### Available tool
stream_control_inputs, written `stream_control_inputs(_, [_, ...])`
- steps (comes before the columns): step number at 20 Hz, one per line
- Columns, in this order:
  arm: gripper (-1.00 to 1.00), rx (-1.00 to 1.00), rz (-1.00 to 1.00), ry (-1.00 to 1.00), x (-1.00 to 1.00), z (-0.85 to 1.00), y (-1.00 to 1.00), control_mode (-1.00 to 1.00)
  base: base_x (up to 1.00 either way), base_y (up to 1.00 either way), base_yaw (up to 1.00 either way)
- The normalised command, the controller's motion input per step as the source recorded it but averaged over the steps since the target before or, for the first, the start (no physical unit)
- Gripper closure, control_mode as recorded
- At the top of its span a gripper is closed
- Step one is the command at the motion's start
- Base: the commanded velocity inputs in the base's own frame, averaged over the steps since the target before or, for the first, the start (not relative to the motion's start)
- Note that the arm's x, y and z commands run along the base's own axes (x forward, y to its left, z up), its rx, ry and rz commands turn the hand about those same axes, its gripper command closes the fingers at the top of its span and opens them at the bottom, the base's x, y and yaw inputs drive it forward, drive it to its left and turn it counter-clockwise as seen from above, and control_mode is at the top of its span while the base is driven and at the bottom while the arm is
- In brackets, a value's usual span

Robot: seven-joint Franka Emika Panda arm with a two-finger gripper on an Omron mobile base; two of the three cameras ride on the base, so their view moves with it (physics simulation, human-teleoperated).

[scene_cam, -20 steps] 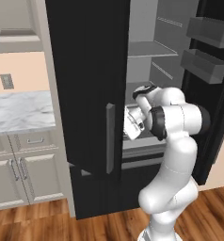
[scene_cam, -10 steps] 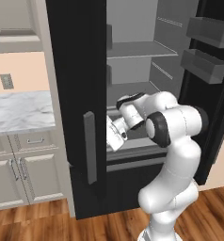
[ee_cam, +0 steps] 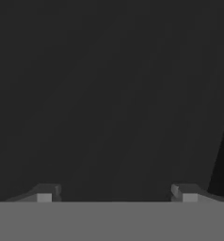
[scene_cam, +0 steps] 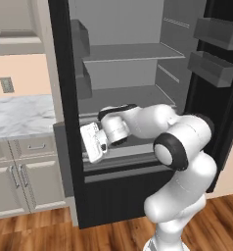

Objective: Place one of the steaks on the plate and the other in the bowl. Then place the bowl in the fridge.

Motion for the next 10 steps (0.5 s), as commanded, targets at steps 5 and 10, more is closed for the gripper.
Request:
stream_control_inputs(5, [-1.0, -0.12, -0.28, 0.0, 0.0, 0.02, 0.92, -1.0, 0.0, 0.0, 0.0])
stream_control_inputs(10, [-1.0, -0.2, -0.01, 0.0, -0.06, -0.06, -0.37, -1.0, 0.0, 0.0, 0.0])
